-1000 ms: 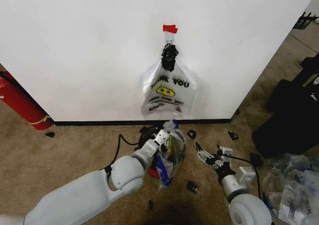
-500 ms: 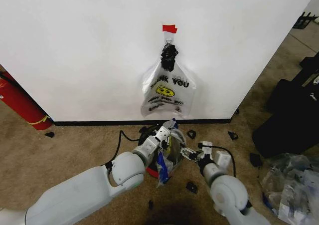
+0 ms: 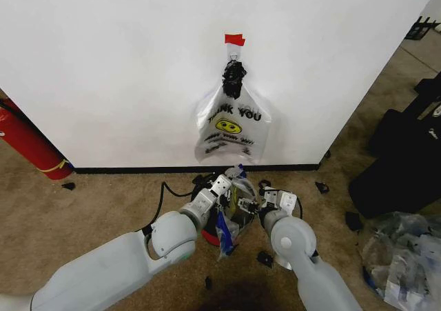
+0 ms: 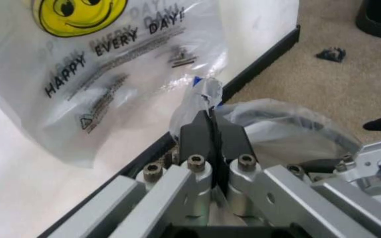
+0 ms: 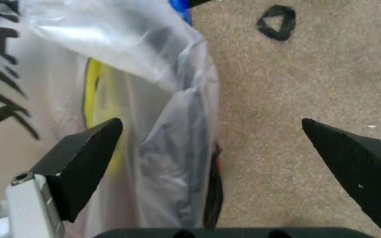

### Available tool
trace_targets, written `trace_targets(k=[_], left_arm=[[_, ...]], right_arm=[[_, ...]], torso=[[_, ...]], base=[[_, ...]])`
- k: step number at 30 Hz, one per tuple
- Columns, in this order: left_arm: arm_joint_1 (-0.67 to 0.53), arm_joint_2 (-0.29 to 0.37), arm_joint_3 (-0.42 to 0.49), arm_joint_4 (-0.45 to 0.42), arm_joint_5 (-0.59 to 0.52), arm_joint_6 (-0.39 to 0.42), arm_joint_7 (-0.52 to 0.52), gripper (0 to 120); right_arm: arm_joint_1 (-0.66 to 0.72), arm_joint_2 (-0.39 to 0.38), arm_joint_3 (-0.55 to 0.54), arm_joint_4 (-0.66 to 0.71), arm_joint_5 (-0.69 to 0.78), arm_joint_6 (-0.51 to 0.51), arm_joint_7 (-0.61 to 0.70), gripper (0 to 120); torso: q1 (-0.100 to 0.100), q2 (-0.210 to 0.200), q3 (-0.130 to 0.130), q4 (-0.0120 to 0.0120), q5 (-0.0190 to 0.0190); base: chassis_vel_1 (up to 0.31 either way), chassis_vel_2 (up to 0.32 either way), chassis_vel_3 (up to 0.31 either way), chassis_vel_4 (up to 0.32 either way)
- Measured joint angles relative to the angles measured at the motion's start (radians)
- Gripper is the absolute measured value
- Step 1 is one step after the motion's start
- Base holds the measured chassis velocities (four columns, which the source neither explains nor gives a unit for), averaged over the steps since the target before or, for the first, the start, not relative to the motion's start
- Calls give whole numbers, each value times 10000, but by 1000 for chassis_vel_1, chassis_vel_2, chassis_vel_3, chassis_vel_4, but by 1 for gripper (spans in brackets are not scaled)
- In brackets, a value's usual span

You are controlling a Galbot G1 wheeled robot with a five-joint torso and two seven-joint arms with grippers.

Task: Pick up the garbage bag from the wall and place it over the trash bin.

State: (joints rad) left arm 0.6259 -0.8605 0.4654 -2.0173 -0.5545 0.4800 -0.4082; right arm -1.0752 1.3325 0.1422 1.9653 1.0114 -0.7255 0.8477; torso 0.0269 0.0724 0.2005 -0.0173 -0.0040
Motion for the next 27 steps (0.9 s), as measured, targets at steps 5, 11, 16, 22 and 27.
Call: trace_targets(k=[5, 11, 16, 22, 27], left_arm=[[31, -4, -64, 29, 25, -45, -3, 0], [60, 12, -140, 63, 74, -71, -3, 0], [128, 40, -201, 53, 107, -75, -3, 0], [240, 106, -282, 4, 159, -106, 0, 0], [280, 146, -325, -24, 163, -113, 2, 0]], right_arm=[[118, -11, -33, -129, 191, -82, 152, 100], [176, 123, -84, -421, 181, -85, 125, 79], [180, 192, -62, -451, 170, -82, 112, 68], [176, 270, -44, -486, 143, -66, 109, 41], [165, 425, -24, -517, 116, -31, 127, 24]], torso=[[0, 0, 0, 0, 0], [0, 0, 0, 0, 1], [0, 0, 0, 1, 1], [0, 0, 0, 0, 0], [0, 0, 0, 0, 1]], base=[[0, 0, 0, 0], [0, 0, 0, 0], [0, 0, 0, 0], [0, 0, 0, 0], [0, 0, 0, 0]])
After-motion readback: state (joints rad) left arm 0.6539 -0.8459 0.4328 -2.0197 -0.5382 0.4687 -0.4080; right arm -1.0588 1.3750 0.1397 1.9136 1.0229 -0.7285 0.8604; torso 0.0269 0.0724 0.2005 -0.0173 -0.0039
